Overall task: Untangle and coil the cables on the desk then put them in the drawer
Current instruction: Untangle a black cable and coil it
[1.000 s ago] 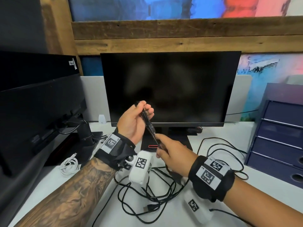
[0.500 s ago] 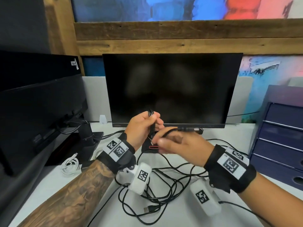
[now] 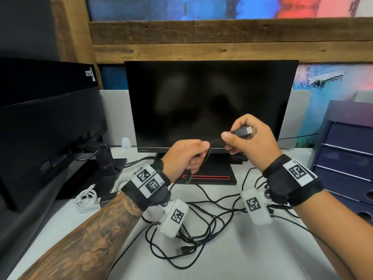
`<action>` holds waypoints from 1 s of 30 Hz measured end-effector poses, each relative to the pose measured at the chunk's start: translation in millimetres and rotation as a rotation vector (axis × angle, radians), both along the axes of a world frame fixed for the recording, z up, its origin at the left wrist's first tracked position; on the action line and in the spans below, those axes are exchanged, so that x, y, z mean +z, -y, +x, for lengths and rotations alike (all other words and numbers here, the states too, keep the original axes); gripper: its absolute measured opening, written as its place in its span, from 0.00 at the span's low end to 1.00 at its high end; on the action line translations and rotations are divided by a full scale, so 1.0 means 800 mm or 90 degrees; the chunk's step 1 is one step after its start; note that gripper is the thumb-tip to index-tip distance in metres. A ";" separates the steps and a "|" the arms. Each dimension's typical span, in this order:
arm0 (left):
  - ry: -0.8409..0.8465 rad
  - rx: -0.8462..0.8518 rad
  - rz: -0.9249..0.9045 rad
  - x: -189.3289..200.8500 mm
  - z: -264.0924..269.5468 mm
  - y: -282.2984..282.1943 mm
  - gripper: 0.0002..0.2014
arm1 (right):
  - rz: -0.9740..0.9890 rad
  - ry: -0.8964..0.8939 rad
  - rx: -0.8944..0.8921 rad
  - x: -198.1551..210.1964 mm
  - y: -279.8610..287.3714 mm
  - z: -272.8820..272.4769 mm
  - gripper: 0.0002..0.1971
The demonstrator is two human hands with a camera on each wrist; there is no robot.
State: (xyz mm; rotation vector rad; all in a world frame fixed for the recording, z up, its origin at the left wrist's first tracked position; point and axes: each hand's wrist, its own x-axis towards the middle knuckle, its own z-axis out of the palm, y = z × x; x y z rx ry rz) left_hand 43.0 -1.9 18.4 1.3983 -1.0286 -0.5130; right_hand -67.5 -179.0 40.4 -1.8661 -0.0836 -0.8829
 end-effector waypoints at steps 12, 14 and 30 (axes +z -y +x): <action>-0.242 -0.037 -0.032 -0.001 0.000 -0.006 0.23 | -0.370 -0.044 -0.024 -0.058 -0.036 0.016 0.12; -0.282 -0.058 -0.054 -0.001 -0.001 -0.008 0.22 | -0.249 -0.074 0.051 -0.062 -0.050 0.015 0.14; -0.056 0.008 -0.056 -0.011 0.005 0.001 0.18 | -0.488 -0.142 -0.138 -0.041 -0.027 0.015 0.09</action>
